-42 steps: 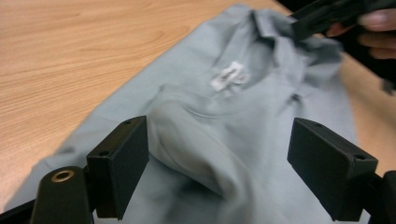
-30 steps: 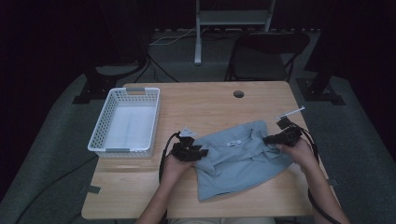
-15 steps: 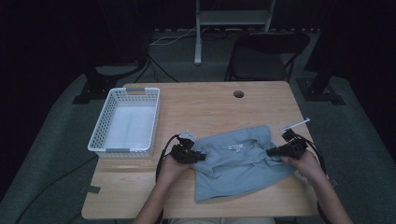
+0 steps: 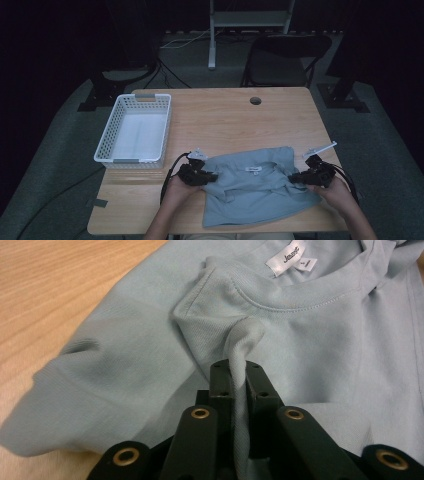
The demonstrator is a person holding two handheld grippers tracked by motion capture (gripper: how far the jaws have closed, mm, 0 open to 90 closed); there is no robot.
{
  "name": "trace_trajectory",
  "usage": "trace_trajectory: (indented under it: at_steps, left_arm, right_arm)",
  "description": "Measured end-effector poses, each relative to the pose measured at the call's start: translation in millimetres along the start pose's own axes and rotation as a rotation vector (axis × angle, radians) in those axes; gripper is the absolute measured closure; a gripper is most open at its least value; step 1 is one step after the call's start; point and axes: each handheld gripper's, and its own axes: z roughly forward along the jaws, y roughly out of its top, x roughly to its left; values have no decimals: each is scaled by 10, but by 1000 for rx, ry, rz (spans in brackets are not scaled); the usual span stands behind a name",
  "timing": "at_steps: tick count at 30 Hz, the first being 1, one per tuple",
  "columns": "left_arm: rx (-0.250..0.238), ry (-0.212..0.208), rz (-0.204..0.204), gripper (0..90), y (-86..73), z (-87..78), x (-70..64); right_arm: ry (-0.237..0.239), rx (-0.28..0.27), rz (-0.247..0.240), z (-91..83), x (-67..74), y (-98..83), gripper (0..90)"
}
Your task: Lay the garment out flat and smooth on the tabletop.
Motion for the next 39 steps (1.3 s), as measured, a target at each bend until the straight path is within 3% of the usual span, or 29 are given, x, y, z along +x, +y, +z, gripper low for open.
trace_trajectory:
  at_steps: [3, 5, 7, 10, 13, 14, 17, 21, 23, 36, 39]
  left_arm:
    - [6, -17, 7, 866, -31, -23, -25]
    - [-18, -4, 1, 860, -28, -60, -30]
    - [-53, 31, -25, 726, 7, -109, -26]
    - [-66, 46, -65, 573, 85, -124, 8]
    - [-71, 30, -105, 477, 160, -55, 55]
    - [-60, 16, -99, 476, 183, -19, 61]
    - [-32, -5, -92, 431, 233, 108, 46]
    - [-7, 10, -88, 411, 269, 216, 54]
    - [-9, 23, -89, 411, 283, 227, 49]
    - [49, 114, 69, 415, 362, 328, -68]
    - [49, 142, 85, 538, 349, 316, -87]
  right_arm:
    - [10, -11, -6, -29, 40, -46, 866]
    - [16, -25, -13, -75, 60, -50, 781]
    - [18, -56, -15, -152, 67, -31, 668]
    - [25, -131, 2, -286, 27, 37, 555]
    - [33, -148, 22, -303, -45, 137, 498]
    - [38, -152, 26, -286, -63, 164, 498]
    - [31, -122, 11, -188, -72, 227, 480]
    - [-17, -71, 1, -59, -53, 267, 457]
    - [-13, -62, 1, -26, -46, 277, 467]
    - [-1, -24, -19, 52, 0, 300, 533]
    - [1, -24, -22, 48, 7, 295, 592]
